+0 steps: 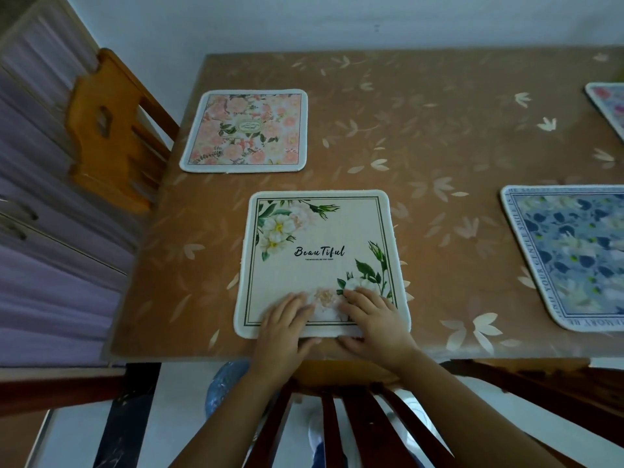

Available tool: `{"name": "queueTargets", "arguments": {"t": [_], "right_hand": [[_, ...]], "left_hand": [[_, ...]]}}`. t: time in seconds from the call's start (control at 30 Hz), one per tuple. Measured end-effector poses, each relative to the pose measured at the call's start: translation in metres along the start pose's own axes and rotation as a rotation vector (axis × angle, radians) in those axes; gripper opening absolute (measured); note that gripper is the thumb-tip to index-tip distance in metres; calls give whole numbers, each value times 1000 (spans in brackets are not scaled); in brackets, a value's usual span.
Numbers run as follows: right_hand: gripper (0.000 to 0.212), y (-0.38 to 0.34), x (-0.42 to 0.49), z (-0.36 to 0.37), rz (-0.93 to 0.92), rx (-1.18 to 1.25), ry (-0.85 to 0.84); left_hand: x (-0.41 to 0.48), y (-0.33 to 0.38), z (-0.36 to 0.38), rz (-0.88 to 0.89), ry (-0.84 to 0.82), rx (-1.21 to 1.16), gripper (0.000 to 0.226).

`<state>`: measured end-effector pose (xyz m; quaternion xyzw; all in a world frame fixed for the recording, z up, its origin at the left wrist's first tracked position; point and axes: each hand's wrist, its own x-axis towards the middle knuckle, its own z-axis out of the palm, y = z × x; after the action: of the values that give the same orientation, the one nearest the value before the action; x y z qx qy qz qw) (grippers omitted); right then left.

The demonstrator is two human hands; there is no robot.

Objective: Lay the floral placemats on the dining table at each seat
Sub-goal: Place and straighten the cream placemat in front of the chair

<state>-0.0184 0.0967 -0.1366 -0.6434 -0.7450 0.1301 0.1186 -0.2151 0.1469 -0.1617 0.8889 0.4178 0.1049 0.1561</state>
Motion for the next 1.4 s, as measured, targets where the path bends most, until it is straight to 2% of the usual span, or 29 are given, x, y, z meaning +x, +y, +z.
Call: {"name": "queueTargets", "arguments": {"t": [0.2,0.3,0.5,0.8,1.0,1.23,1.4], "right_hand": [[33,1,0,-3,-23,95,63],[29,0,-1,-5,-21,142,80],[16,-7,-10,-4,-36,132,63],[4,-2,-17,-9,144,329,119],[2,6,-19,-18,216,368,169],[5,38,-43,-41,306,285,237],[5,58,-64,-49,346,263,224]], "left_hand": [[0,-3,0,117,209,-139,25],[-3,0,0,136,246,-161,13],[-2,9,-7,84,232,-224,14],[-9,4,-21,87,166,-203,17],[-2,16,-25,30,156,-305,17],[25,58,-16,111,120,-352,11],[38,80,-1,154,84,-361,11]]}}
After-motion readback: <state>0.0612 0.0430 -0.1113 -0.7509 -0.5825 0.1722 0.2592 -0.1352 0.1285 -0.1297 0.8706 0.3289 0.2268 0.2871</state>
